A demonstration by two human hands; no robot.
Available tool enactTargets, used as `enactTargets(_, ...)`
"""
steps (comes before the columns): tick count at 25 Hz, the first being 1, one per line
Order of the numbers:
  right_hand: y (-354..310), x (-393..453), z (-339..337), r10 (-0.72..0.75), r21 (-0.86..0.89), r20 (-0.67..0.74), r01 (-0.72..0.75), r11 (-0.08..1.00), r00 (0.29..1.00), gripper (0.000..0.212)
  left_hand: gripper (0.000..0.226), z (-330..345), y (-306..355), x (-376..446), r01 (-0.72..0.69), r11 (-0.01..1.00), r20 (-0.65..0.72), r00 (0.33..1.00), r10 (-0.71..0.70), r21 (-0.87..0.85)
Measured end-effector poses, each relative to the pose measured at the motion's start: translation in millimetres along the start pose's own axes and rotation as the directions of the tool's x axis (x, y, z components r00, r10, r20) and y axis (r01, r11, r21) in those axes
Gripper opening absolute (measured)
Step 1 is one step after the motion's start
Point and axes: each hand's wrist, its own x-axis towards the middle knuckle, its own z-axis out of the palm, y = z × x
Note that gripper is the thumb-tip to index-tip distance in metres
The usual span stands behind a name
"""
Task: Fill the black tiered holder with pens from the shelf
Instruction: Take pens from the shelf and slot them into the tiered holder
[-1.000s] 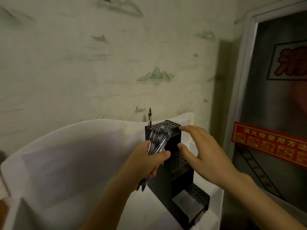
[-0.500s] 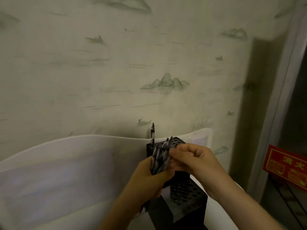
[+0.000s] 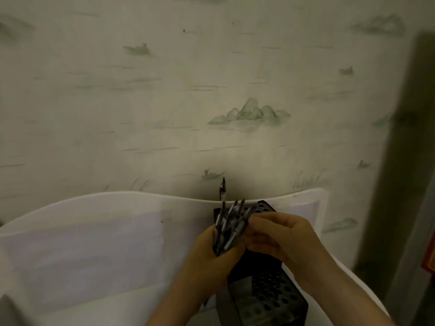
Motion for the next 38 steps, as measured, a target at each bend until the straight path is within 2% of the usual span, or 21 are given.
enactTargets(3, 7, 9, 6, -0.046, -0.050, -0.024, 0.045, 0.998, 0.999, 0.017, 0.013, -1, -4, 5, -0.031, 0.994, -0.080, 0.996, 0.040, 0.105)
enactTargets(7, 12, 24, 11, -0.047, 0.006, -0.035, 0.047, 0.999, 0.998, 0.012, 0.013, -9, -10, 7, 0.010, 0.993, -0.113, 0.994, 0.003, 0.121)
enactTargets(11, -4, 44, 4, -0.051, 0.167, -0.068, 0.062, 0.984, 0.996, 0.004, 0.008, -20, -14, 7, 0.033, 0.989, -0.122, 0.992, -0.015, 0.146)
enactTargets(13, -17, 57, -2, -0.141, 0.237, -0.112, 0.164, 0.957, 0.984, 0.005, 0.006, -26, -15, 9, 0.046, 0.987, -0.143, 0.989, -0.024, 0.154)
enactTargets(16, -29, 76, -5, -0.420, 0.025, -0.191, 0.432, 0.902, 0.887, 0.018, 0.011, -33, -16, 11, 0.064, 0.987, -0.184, 0.982, -0.036, 0.147)
enactTargets(18, -31, 85, 2, -0.549, -0.128, -0.166, 0.534, 0.836, 0.819, 0.018, 0.011, -37, -17, 13, 0.061, 0.987, -0.184, 0.982, -0.033, 0.147)
enactTargets(22, -23, 103, 13, -0.689, -0.413, -0.104, 0.599, 0.686, 0.717, 0.017, 0.017, -43, -17, 16, 0.029, 0.987, -0.181, 0.984, 0.000, 0.160)
enactTargets(24, -19, 109, 17, -0.715, -0.485, -0.071, 0.602, 0.634, 0.695, 0.017, 0.019, -45, -18, 18, 0.020, 0.987, -0.179, 0.984, 0.009, 0.162)
enactTargets(30, -10, 116, 17, -0.689, -0.520, -0.052, 0.569, 0.637, 0.723, 0.017, 0.016, -48, -23, 21, 0.020, 0.987, -0.164, 0.986, 0.007, 0.160)
enactTargets(34, -6, 117, 19, -0.669, -0.569, 0.013, 0.556, 0.606, 0.743, 0.017, 0.010, -48, -24, 24, 0.009, 0.987, -0.155, 0.988, 0.016, 0.161)
enactTargets(38, -3, 120, 14, -0.574, -0.570, 0.090, 0.514, 0.640, 0.814, 0.016, 0.007, -47, -24, 27, 0.003, 0.986, -0.142, 0.990, 0.020, 0.165)
